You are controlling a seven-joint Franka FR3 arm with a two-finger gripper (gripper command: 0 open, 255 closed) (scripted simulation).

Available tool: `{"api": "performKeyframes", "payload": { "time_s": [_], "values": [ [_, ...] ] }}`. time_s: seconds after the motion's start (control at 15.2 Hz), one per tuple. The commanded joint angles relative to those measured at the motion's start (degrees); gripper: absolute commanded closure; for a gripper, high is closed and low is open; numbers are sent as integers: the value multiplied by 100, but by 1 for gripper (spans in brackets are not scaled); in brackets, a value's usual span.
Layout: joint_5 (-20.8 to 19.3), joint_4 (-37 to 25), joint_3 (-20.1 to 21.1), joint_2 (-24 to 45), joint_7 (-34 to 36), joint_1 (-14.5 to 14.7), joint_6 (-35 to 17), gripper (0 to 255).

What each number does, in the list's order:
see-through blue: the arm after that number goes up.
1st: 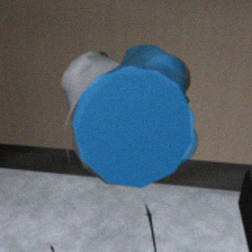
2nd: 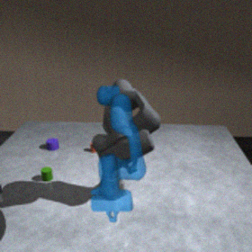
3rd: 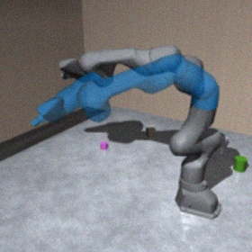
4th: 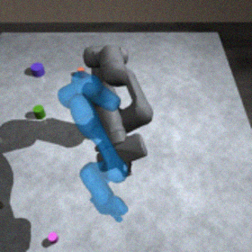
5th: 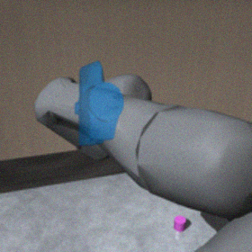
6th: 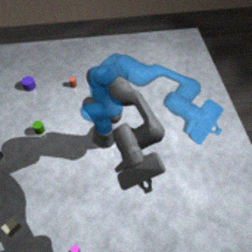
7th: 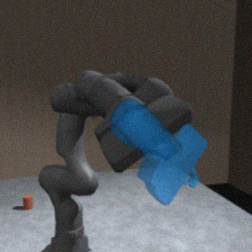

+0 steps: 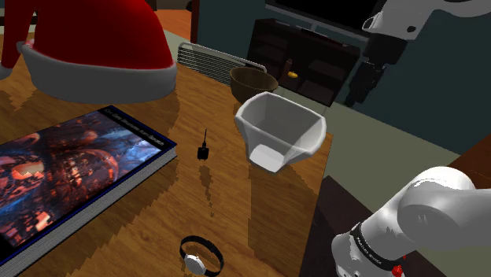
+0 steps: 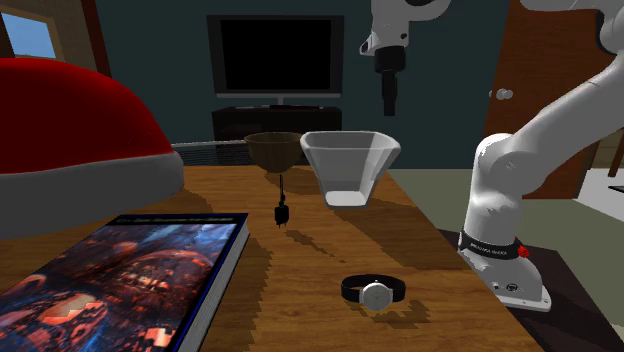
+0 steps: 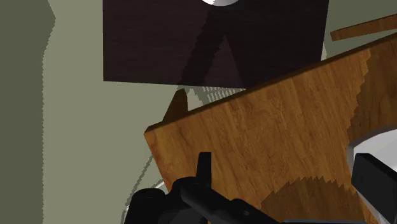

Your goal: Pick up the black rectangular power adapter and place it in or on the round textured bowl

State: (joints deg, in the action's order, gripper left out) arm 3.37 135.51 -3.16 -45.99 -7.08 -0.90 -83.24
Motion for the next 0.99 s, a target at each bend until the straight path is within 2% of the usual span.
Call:
{"api": "performKeyframes", "payload": {
  "time_s": [0.0,0.53,0.92],
  "values": [
    [0,0,0,0,0,0,0,0],
    [512,-452,1017,956,865,400,-426,0],
    [680,-1053,1732,1897,1520,618,-703,0]
  ]
}}
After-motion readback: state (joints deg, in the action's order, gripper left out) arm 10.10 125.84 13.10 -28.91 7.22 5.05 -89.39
